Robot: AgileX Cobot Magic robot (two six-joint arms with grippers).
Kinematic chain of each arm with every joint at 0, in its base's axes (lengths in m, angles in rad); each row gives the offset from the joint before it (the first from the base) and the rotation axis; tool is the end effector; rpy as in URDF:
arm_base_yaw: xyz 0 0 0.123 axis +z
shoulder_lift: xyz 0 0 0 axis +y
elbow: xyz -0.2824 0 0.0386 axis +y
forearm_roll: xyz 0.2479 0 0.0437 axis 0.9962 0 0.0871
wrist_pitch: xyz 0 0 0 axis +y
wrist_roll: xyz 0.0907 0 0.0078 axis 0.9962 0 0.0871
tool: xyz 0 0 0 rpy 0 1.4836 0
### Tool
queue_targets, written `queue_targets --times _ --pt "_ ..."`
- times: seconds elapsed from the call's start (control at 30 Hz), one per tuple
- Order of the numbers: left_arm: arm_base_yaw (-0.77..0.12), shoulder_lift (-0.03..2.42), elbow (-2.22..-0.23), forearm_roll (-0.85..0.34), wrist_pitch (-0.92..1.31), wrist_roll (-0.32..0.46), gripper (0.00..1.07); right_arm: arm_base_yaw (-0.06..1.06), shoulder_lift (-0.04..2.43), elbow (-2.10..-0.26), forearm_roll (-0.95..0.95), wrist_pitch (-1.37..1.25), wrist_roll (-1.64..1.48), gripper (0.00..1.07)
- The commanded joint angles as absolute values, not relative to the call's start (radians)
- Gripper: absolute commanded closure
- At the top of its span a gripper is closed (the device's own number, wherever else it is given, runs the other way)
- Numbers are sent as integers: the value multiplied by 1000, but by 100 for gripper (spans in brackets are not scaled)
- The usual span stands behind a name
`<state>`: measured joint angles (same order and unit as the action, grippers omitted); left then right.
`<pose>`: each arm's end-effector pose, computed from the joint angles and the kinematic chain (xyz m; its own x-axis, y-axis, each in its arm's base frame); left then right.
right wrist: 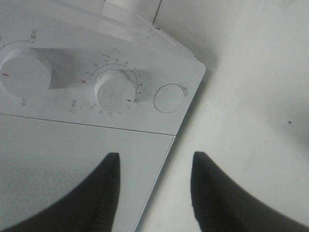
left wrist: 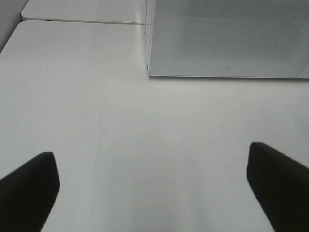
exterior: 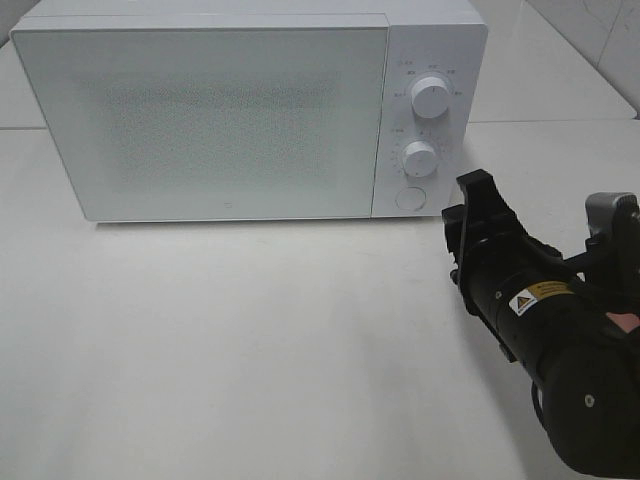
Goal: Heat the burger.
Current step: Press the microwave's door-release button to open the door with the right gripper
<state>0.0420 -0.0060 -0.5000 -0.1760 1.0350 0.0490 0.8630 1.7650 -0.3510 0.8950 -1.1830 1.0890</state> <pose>-0.0048 -0.0139 0.2802 -0.4246 -0.0589 -0.9035 0.0773 0.9919 -0.1010 0.2019 0.1349 0.1338 -0.0906 0.9570 -0.2757 0.2099 0.2890 0.9340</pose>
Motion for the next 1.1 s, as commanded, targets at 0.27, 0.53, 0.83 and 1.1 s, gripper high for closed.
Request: queue_targets --times 0.27,0.53,0.83,1.1 --pt "40 -23 -498 -175 1033 44 9 865 1762 -356 894 -1140 1313 105" --pt "40 -23 -498 -175 1033 44 9 853 1771 -359 898 -1120 1337 107" --pt "40 -23 -498 -175 1033 44 9 772 1873 -455 791 -1111 1338 107" --pt "40 -23 -498 -175 1033 44 9 709 1929 -534 757 -1057 1338 107"
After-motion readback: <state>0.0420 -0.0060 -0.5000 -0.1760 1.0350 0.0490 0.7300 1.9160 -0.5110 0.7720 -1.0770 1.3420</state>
